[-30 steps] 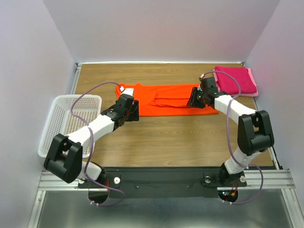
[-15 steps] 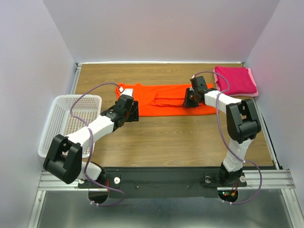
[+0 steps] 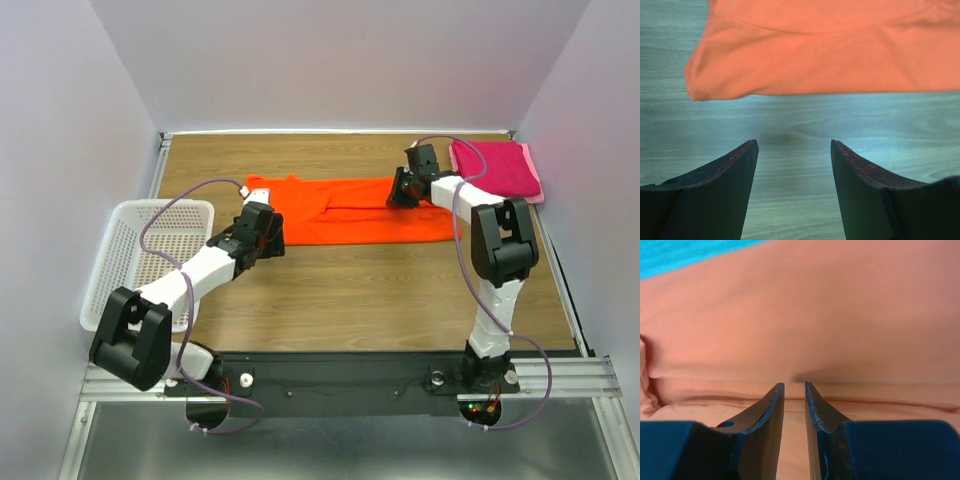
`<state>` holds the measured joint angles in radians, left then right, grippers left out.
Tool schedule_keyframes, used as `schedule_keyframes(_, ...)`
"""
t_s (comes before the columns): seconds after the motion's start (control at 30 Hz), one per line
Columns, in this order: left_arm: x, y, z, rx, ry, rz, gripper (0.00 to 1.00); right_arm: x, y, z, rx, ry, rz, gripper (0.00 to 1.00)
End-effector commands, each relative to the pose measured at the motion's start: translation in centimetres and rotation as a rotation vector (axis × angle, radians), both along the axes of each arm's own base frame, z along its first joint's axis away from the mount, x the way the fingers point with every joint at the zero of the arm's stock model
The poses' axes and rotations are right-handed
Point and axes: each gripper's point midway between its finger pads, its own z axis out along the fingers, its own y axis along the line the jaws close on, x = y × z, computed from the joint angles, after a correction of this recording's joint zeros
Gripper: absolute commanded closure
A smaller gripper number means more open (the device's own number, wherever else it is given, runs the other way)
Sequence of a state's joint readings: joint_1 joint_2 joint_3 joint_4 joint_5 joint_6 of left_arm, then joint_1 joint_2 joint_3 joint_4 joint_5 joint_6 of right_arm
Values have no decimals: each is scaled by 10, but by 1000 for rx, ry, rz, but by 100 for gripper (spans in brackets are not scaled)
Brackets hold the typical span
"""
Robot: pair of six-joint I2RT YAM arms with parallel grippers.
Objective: Fold and stack the t-shirts
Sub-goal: Fold the tshirt
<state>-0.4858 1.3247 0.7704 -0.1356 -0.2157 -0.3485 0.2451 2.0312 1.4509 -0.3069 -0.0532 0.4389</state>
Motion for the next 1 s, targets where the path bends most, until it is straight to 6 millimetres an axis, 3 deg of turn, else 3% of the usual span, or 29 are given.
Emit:
schedule_keyframes(0.0, 18, 16, 16, -71, -70, 91, 30, 6, -21, 45, 67, -87, -43, 71)
schedule_keyframes(0.03, 26, 26, 19, -100, -85, 136, 31, -1, -23, 56, 106, -95, -28, 71)
schedule_keyframes(0.07, 30, 29, 20, -131, -82, 147, 33, -10, -42, 49, 127, -69, -58, 71)
schedule_keyframes(0.13, 40, 34, 20, -156, -86, 163, 38, -24, -51, 49, 200, -52, -53, 71)
schedule_keyframes(0.17, 47, 37, 24, -160, -97, 174, 45, -24, -70, 61, 224, -85, -91, 71)
schedule_keyframes(0.37, 69, 37, 5, -121, -26, 196, 70, -57, -114, 46, 316, -47, -163, 72)
schedule_keyframes(0.5, 76, 49, -16, -88, 27, 254, 73, -68, -136, 35, 366, -35, -252, 76)
schedule_keyframes(0.7, 68, 65, -59, -63, 149, 325, 75, -76, -156, 0, 393, 21, -359, 81)
schedule_keyframes(0.97, 59, 87, -73, -46, 193, 404, 77, -99, -190, -35, 323, 77, -531, 86)
